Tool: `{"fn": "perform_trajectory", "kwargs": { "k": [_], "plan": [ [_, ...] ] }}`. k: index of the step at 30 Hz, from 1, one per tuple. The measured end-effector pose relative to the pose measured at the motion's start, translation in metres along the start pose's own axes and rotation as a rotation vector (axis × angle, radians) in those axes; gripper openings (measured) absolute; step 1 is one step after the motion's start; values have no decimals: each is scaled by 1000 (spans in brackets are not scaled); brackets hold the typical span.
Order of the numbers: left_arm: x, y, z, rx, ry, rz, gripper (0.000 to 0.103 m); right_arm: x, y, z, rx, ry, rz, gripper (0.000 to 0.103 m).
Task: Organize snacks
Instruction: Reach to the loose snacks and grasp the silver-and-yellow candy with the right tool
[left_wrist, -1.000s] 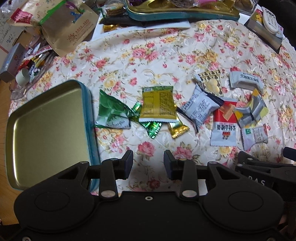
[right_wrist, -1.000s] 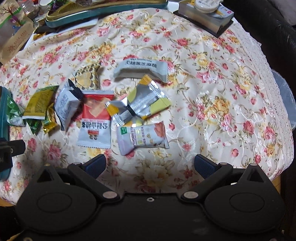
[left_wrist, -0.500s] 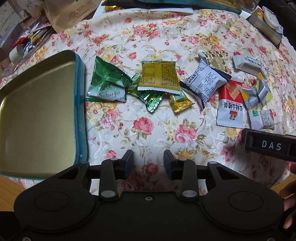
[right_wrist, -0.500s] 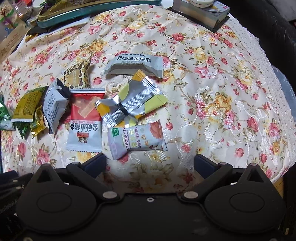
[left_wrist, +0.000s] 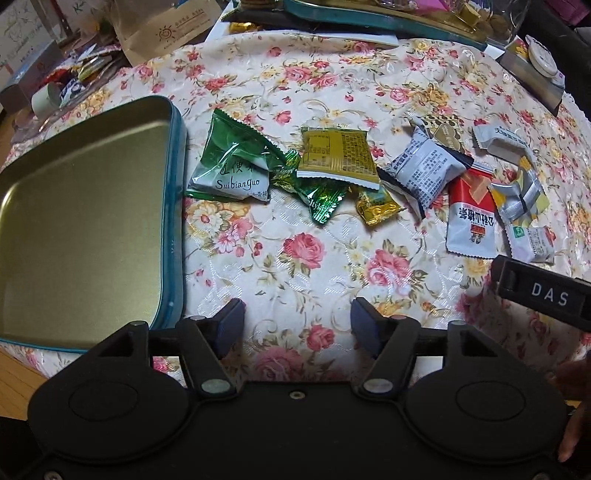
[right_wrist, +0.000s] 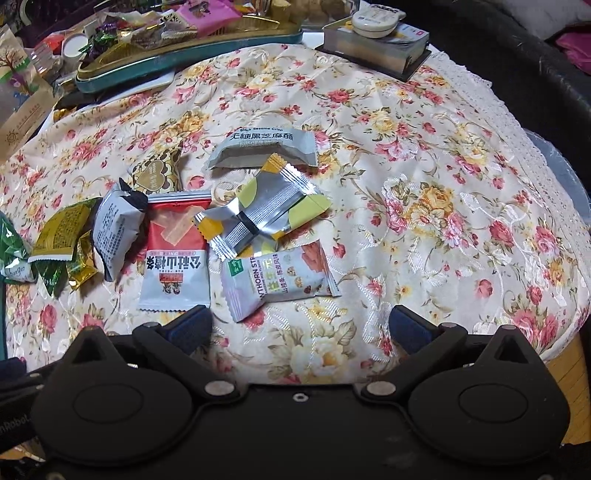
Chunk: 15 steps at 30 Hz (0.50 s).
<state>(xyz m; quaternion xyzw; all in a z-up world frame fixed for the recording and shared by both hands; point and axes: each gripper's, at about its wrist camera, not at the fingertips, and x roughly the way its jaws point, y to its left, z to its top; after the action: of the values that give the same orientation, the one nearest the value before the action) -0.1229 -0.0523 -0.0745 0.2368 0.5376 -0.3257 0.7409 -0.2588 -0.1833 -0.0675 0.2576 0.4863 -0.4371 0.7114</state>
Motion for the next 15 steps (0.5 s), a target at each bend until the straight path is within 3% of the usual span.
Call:
{"fn": "perform_trajectory", "kwargs": {
  "k": [10, 15],
  "plan": [
    [2, -3, -1, 26, 15, -10, 68, 3, 1, 7, -24, -40, 15, 103],
    [2, -3, -1, 29, 21, -17, 67, 1, 4, 13, -70, -97, 40, 85]
  ]
}}
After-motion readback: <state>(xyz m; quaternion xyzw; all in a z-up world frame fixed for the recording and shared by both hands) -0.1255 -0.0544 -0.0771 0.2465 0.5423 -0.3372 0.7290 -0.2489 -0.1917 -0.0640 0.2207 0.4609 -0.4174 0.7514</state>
